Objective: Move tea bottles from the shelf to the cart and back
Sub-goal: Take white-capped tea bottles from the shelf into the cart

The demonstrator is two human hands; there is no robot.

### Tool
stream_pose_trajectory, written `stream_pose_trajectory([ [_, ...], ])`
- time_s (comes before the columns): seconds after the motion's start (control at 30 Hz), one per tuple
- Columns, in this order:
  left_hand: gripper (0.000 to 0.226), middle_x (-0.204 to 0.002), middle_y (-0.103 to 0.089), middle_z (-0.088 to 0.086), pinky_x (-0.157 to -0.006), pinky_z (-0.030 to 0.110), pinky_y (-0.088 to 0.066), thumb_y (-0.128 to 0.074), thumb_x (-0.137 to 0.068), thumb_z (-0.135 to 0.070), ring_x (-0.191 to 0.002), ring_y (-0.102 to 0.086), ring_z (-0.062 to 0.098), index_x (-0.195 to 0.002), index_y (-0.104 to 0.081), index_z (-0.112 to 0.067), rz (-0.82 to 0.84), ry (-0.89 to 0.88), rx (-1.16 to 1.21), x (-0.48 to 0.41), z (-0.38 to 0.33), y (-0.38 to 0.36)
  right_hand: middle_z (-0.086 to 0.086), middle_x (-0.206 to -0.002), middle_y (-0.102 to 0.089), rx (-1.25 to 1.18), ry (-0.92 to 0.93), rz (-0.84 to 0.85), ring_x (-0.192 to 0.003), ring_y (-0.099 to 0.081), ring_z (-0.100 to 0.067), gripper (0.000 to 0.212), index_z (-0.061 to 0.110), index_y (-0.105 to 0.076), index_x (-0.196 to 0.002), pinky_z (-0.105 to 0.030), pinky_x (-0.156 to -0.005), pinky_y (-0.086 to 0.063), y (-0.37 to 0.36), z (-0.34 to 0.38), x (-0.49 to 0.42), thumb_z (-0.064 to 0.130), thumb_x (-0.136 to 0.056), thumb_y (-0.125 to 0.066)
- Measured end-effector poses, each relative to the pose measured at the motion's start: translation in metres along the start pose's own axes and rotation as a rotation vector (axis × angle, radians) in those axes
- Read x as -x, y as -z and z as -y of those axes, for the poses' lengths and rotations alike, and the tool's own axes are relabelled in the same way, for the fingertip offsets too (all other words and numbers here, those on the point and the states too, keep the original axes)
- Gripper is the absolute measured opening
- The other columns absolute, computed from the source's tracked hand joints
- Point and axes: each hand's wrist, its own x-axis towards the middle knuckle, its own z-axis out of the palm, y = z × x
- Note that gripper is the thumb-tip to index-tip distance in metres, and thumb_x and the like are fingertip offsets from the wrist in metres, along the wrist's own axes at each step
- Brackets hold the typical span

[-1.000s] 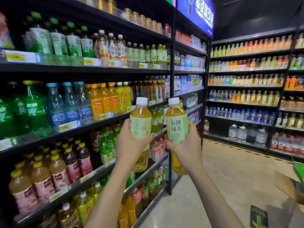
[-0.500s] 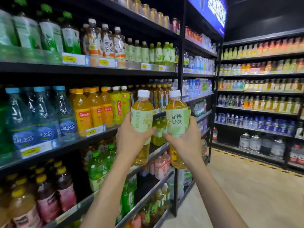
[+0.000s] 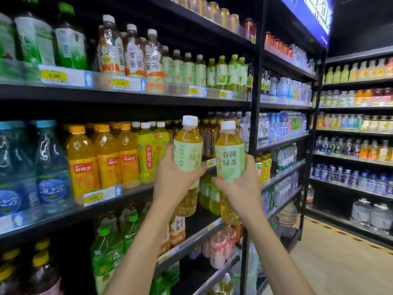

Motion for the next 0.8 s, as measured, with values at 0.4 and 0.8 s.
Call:
stream_pose_trajectory([
  [0.4, 0.052, -0.092, -0.071, -0.012, -0.078, 0.047, -0.059, -0.091, -0.061, -0.040, -0.086, -0.069, 0.010, -0.101, -0.059, -0.032, -0.211, -0.069, -0.108, -0.127, -0.005, -0.082, 0.010, -0.099, -0.063, -0.106, 0.118, 0.127, -0.083, -0.061, 0.005, 0.062, 0.022, -0.049, -0.116, -0.011, -0.063, -0.049, 0.012, -0.071, -0.166, 0.010, -0.068, -0.087],
  [0.8, 0.067, -0.107, -0.070, -0.016, -0.087, 0.042, -0.058, -0.083, -0.056, -0.060, -0.100, -0.067, 0.005, -0.116, -0.060, -0.039, -0.202, -0.218, -0.200, -0.233, -0.037, -0.127, 0.017, -0.098, -0.058, -0.219, 0.249, 0.094, -0.081, -0.057, 0.012, 0.067, 0.019, -0.047, -0.121, -0.004, -0.060, -0.044, 0.001, -0.077, -0.305, 0.013, -0.069, -0.089],
])
